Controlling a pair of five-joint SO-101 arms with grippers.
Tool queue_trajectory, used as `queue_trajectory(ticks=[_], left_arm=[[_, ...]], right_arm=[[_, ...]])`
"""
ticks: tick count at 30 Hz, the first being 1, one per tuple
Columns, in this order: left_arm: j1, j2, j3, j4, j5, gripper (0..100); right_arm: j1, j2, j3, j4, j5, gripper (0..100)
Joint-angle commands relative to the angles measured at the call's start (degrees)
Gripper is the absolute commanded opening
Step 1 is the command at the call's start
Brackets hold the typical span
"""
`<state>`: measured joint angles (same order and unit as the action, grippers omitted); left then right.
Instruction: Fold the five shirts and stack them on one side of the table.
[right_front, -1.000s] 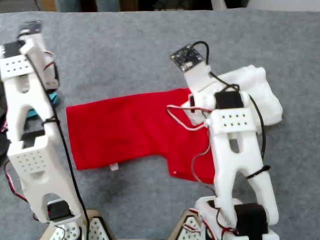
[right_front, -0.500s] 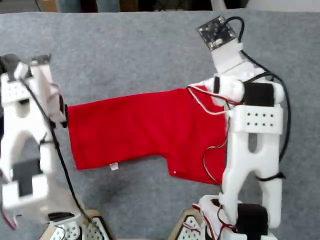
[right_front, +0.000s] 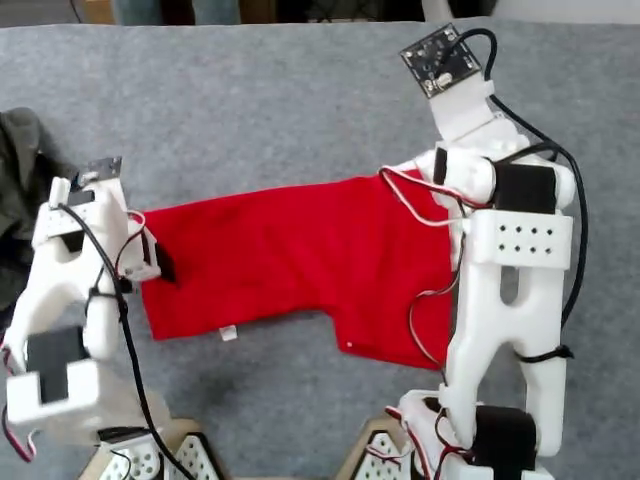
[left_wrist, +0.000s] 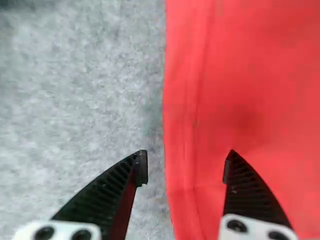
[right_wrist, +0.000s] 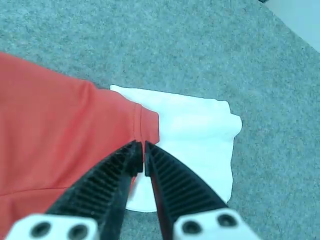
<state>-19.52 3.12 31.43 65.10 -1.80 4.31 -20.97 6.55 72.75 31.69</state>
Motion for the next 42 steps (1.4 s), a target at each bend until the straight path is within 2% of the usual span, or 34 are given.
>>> queue_trajectory(ticks=[1,10,17,23,29,34,38,42], left_arm=[[0.7,4.7,-2.2,-0.8,1.9,21],[0.2,12.0,-11.4,2.5,2.2,9],[0.0,11.7,-12.0,2.5,1.9,6],[-4.6,10.1,-14.0,2.8,-0.9,3],[-10.0,10.1,-15.2,3.5,-5.8,3],[-10.4,9.8,-15.8,6.8,-6.4,22],[-12.6,9.8,-19.7,8.5,-4.9,22],[-14.2,9.8,-27.2,14.1,-4.7,22]], right_arm=[[0.6,0.7,-2.8,-1.0,0.3,1.9],[0.6,2.3,-3.0,-0.9,0.1,1.9],[0.6,2.3,-2.9,-0.8,0.3,1.9],[0.6,2.3,-2.7,-0.7,0.4,1.9],[0.2,2.9,-2.3,1.2,1.7,1.9],[-1.1,8.0,-2.5,1.6,1.6,1.9],[-3.9,13.7,-3.8,1.2,1.3,1.9],[-6.8,19.6,-7.5,1.7,1.2,1.8]])
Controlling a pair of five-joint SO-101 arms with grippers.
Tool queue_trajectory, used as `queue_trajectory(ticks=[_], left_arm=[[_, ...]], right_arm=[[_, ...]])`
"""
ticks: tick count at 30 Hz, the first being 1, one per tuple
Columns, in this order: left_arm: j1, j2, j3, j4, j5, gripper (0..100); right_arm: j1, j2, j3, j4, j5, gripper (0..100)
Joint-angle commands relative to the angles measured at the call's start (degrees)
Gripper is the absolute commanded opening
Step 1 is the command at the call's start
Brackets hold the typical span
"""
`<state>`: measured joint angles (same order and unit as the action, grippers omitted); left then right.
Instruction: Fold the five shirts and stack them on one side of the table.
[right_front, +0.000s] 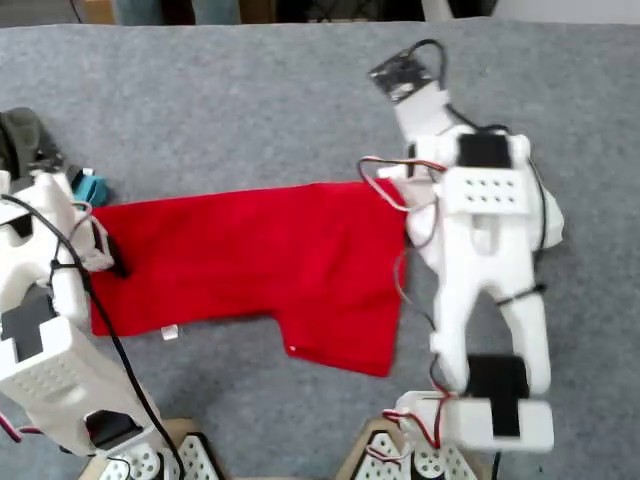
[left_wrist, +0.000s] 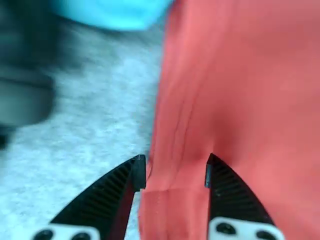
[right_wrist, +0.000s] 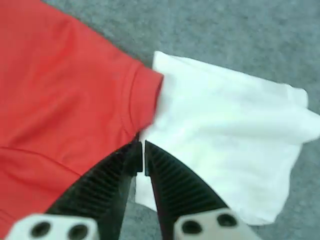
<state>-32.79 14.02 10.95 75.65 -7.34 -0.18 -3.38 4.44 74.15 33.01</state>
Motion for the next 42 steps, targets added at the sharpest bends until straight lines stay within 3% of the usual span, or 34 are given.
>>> queue_trajectory(ticks=[1,5,14,22,27,32,37,42], left_arm=[[-0.7,-1.1,-8.9,5.1,0.9,22],[3.8,-0.7,-16.2,8.6,5.5,22],[14.9,2.0,-14.7,5.7,13.5,22],[10.8,10.9,-13.3,-7.4,27.5,21],[9.1,14.9,-13.4,-7.9,25.0,13],[10.2,14.6,-13.4,-7.9,24.3,12],[10.3,14.6,-13.4,-7.9,24.1,12],[11.6,14.4,-13.4,-7.4,18.5,12]], right_arm=[[-2.6,3.2,-6.4,0.3,-0.1,1.8],[-2.8,6.9,-10.9,3.3,-0.1,1.7],[-3.1,11.0,-18.2,7.6,-0.1,1.6],[-6.4,19.7,-18.2,5.6,-0.2,1.5],[-4.2,28.7,-18.4,-1.0,-0.2,1.5],[-1.1,35.6,-21.2,-4.1,-2.8,1.5],[-0.9,36.4,-26.4,0.5,-3.4,1.5],[-0.9,34.4,-34.9,11.3,-3.2,1.5]])
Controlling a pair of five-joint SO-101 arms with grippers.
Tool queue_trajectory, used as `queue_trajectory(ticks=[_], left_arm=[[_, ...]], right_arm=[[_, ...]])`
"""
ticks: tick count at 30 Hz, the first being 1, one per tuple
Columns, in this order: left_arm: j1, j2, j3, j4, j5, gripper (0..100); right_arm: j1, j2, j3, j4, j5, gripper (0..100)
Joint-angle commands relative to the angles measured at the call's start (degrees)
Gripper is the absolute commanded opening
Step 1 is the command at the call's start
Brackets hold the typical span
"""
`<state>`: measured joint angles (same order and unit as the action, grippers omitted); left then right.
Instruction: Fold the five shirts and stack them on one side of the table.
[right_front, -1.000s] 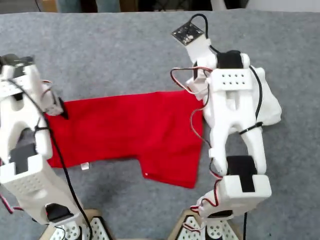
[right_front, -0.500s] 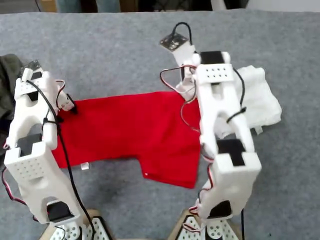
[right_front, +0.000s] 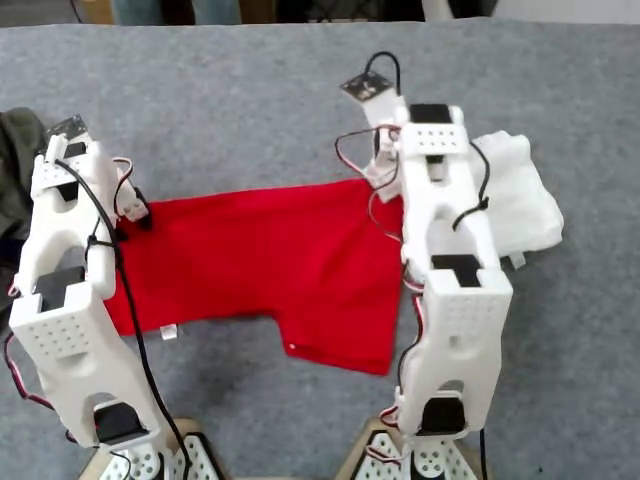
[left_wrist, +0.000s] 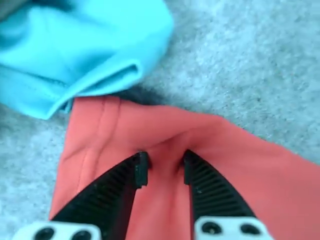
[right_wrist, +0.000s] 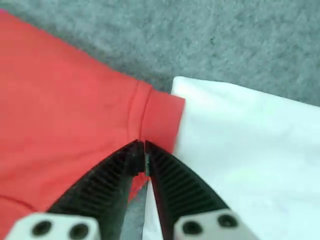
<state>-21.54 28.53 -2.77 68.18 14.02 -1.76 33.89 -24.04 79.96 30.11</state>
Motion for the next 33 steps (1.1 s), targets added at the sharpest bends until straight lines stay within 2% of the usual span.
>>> queue_trajectory(ticks=[1,6,9,16,22,26,31,33], left_arm=[[1.0,-0.4,0.3,0.4,-3.8,12],[4.1,-6.4,0.7,1.7,-5.2,12],[5.3,-10.7,0.7,3.0,-5.2,12],[5.8,-17.3,0.9,6.2,-5.8,12],[5.7,-17.9,1.0,9.1,-8.8,12],[3.5,-17.6,5.9,4.7,-8.9,12],[2.7,-17.9,18.2,-5.8,-9.7,12],[2.6,-17.7,21.7,-9.1,-10.5,12]], right_arm=[[0.7,-3.2,-8.2,8.0,-0.2,1.5],[-0.3,-4.8,-16.5,21.0,0.4,1.5],[-1.1,-10.4,-12.7,21.4,4.0,1.5],[-9.9,-39.4,21.4,20.7,18.1,1.8],[-15.3,-57.4,48.2,14.9,23.7,1.9],[-20.5,-61.6,61.3,11.3,24.2,3.1],[-26.5,-61.9,70.3,4.4,24.1,17.5],[-28.3,-61.9,72.3,3.2,24.1,19.1]])
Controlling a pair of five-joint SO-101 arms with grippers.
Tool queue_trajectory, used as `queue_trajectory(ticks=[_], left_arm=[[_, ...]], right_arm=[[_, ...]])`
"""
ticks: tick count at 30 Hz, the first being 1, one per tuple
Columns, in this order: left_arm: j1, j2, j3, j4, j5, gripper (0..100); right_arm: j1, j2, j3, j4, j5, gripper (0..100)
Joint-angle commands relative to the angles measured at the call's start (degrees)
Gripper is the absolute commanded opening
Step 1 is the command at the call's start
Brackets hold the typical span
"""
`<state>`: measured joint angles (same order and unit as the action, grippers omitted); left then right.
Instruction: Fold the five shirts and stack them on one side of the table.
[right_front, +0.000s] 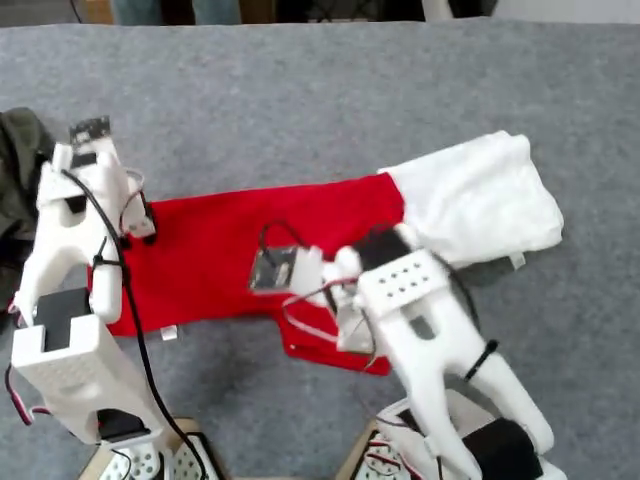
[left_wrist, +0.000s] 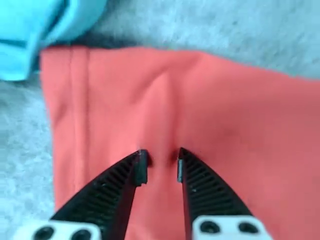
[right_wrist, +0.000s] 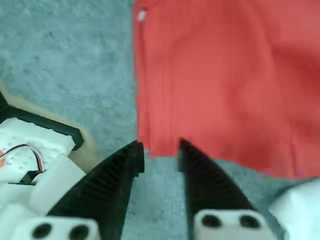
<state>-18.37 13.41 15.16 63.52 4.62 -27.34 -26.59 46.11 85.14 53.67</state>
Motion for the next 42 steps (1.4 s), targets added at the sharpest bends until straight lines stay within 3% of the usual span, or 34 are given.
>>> queue_trajectory(ticks=[1,13,25,27,32,38,42], left_arm=[[-0.7,-2.5,5.0,-5.5,-1.1,12],[-0.6,-2.6,6.6,-6.0,-0.7,12],[-0.7,-2.7,7.0,-5.9,-1.0,12],[-0.7,-2.6,7.0,-5.9,-1.0,12],[-0.7,-2.6,7.0,-5.9,-1.0,12],[-1.4,-2.5,6.6,-5.9,-1.0,12],[-1.5,-2.5,6.6,-5.9,-0.9,12]], right_arm=[[-3.3,-1.5,3.0,-2.4,0.5,19.1],[-8.9,-1.4,15.3,-16.7,-4.5,19.4],[-8.8,0.3,27.7,-32.4,-5.3,19.1],[-8.7,2.1,26.7,-32.4,-5.5,17.5],[-6.9,6.5,23.7,-32.7,-5.5,1.0],[-0.8,9.0,17.9,-31.0,-5.3,3.8],[-0.2,10.2,8.3,-20.4,-5.2,1.5]])
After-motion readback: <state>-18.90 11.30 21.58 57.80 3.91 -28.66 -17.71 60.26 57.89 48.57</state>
